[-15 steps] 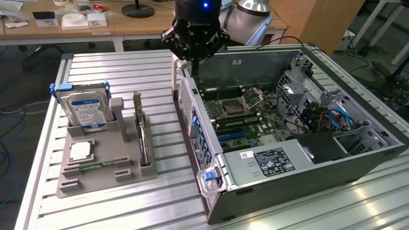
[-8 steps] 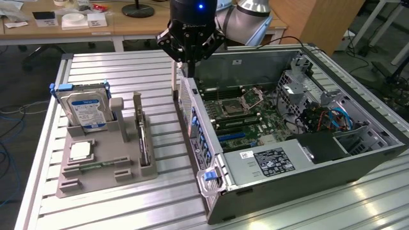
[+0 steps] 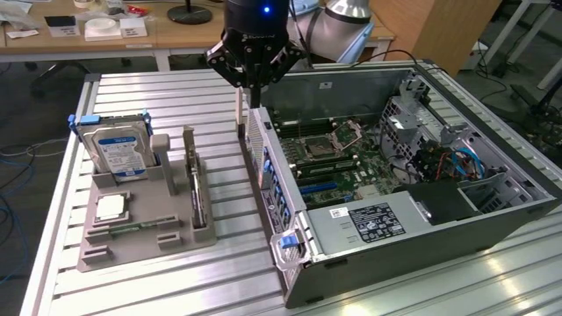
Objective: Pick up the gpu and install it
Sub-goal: 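Reach for the gpu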
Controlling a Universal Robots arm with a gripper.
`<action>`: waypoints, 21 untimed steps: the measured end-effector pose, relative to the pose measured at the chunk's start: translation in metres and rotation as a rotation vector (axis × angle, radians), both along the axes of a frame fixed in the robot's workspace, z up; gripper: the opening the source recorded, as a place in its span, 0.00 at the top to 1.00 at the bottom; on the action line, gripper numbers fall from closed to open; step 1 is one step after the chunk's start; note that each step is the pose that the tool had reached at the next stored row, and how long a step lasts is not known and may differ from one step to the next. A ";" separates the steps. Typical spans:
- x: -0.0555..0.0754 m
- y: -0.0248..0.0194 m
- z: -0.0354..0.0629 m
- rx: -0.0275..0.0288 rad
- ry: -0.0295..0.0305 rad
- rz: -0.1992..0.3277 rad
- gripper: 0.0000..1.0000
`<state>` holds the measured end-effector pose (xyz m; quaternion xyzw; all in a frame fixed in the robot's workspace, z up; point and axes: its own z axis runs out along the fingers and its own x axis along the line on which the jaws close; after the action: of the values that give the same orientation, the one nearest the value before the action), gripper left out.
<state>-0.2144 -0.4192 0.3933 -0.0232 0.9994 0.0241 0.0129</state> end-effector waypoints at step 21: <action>-0.034 -0.0062 0.0000 0.0000 0.0000 0.046 0.89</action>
<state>-0.2487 -0.4254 0.3932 -0.0461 0.9986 0.0244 0.0123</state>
